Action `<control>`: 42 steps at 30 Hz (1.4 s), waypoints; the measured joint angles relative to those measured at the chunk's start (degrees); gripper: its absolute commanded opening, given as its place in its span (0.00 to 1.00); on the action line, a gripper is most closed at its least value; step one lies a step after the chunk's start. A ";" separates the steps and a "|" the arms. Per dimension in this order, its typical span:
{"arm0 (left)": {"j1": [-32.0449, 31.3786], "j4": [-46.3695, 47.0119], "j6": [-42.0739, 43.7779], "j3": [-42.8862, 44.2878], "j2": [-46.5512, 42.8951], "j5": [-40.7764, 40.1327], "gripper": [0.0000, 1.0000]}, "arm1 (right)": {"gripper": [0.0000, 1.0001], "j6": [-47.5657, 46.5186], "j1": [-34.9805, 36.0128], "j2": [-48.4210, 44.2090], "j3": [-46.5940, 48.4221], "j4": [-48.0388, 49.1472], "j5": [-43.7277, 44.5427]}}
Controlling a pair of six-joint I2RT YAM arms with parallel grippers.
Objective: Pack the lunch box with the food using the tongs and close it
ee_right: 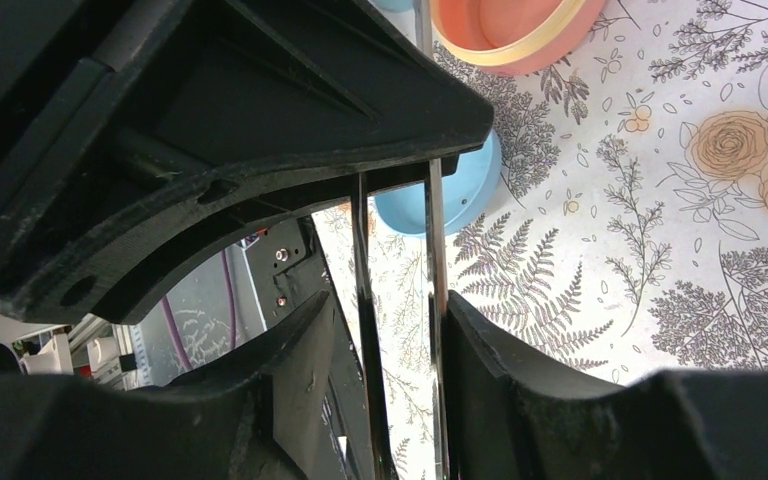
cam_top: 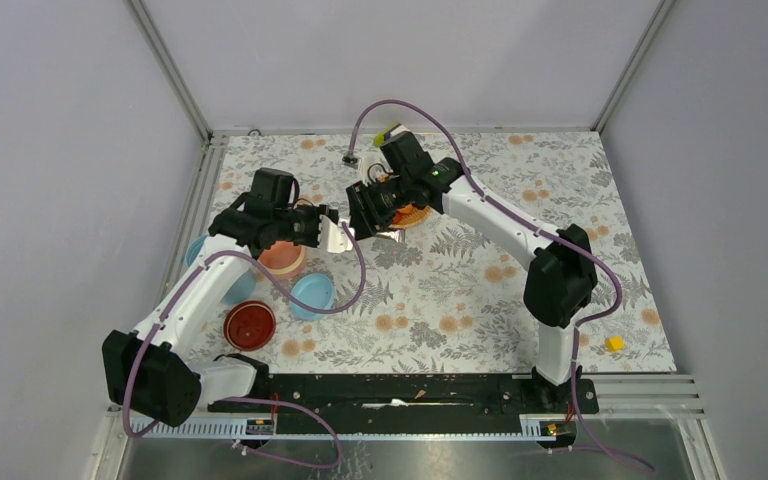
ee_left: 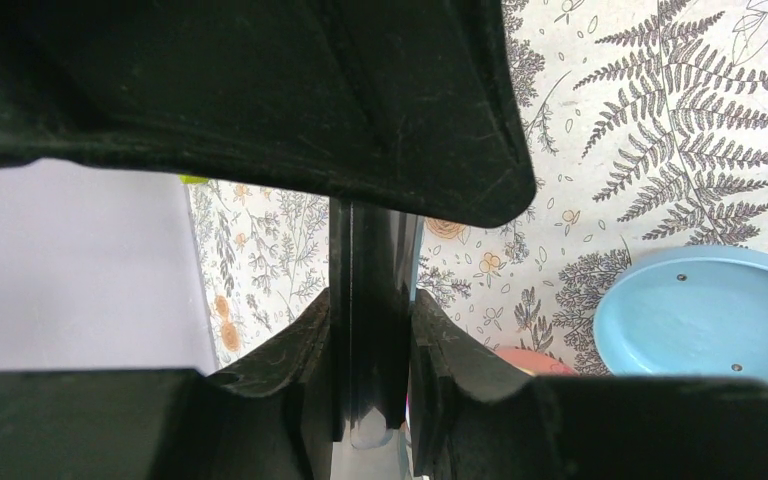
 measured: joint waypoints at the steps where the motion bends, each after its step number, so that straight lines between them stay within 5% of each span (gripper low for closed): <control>1: 0.00 0.02 -0.17 0.11 0.00 0.07 0.17 | 0.48 -0.07 0.00 0.00 0.07 -0.11 0.22; 11: -0.04 -0.28 -1.27 0.31 0.00 0.55 0.24 | 0.35 -2.32 0.09 0.00 0.87 -1.95 2.19; 16: -0.07 -0.24 -2.67 0.59 0.09 0.66 0.60 | 0.32 -3.63 0.26 0.02 1.90 -3.85 2.80; 22: 1.36 -1.44 -14.32 5.81 0.94 0.39 0.98 | 0.32 -5.53 -0.50 0.02 3.65 -5.64 2.99; 36: 18.82 -6.36 -58.31 24.46 0.74 4.24 0.99 | 0.41 -13.09 -12.66 -0.07 3.65 -6.88 9.64; 42: 22.69 -8.09 -70.47 26.82 2.19 4.17 0.99 | 0.43 -17.94 -13.99 -1.33 2.97 -6.88 16.46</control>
